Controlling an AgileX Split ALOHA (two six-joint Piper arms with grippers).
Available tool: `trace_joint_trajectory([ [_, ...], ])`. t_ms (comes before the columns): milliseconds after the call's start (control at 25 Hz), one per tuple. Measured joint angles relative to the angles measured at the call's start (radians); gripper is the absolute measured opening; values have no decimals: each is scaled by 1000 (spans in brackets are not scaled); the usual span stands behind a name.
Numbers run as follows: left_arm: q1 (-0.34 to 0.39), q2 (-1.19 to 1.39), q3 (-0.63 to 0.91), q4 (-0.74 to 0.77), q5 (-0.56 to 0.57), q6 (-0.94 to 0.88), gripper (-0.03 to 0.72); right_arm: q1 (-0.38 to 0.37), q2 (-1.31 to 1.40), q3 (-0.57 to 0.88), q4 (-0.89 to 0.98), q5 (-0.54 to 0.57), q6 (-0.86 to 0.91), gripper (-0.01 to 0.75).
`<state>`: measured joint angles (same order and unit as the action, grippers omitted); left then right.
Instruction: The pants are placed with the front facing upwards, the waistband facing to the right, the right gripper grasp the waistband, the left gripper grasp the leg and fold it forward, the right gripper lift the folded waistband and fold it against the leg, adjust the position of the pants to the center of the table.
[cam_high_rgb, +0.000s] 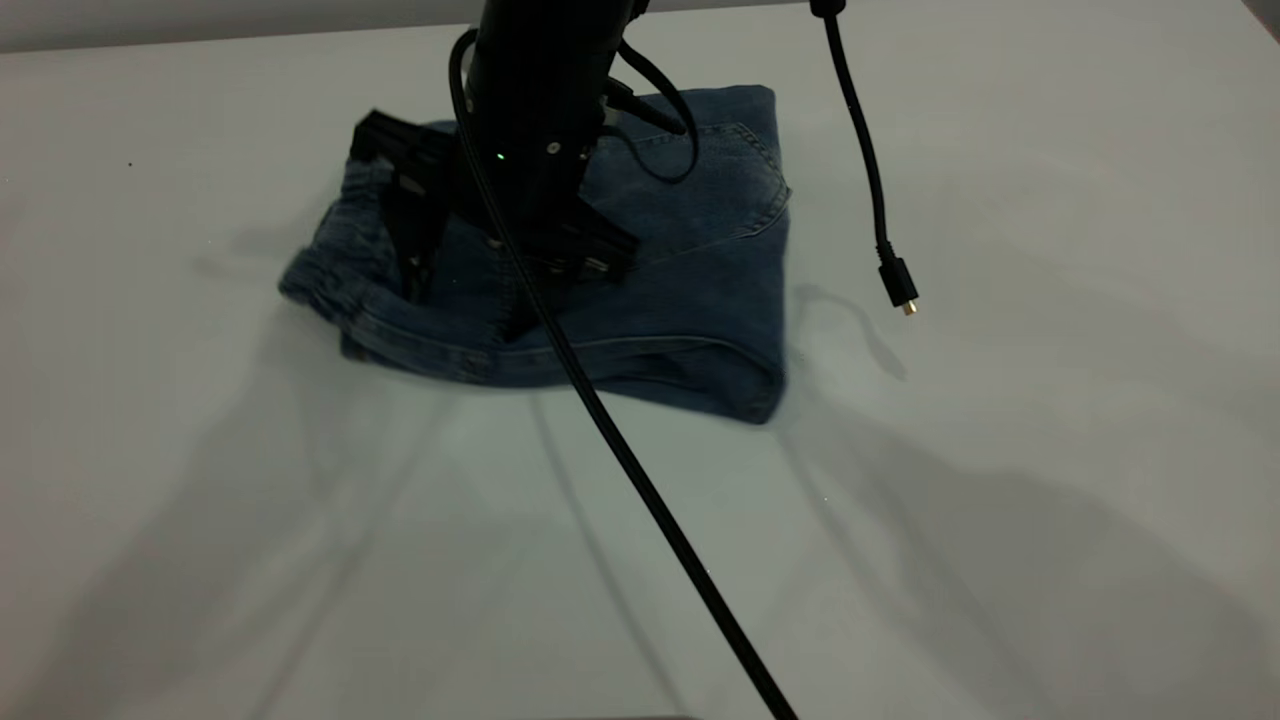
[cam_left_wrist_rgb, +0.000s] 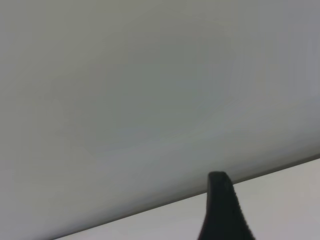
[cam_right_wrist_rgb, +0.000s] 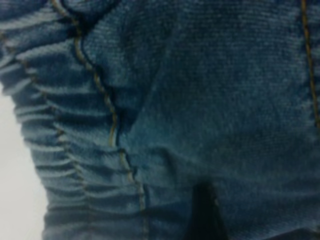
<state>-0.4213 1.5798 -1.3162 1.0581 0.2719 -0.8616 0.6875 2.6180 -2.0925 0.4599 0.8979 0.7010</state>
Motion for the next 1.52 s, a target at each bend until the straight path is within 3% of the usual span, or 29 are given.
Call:
trace_joint_trajectory([
  [400,0,0,0,0,-1,0,421,1,-6,-4,-104,252,-212,439],
  [720,0,-23,1,0,0,0,421,1,-26,-126,-147,315,-317,416],
  [1120,0,-325,1,-16,105,7,421,1,-420,-174,-164,339,-573,377],
  [1320,0,-497,1,-151,171,126,419,1,-657,-176,-208,356,-671,377],
  [1520,0,-640,0,-414,354,416,410,1,-853,-174,-272,367,-691,376],
])
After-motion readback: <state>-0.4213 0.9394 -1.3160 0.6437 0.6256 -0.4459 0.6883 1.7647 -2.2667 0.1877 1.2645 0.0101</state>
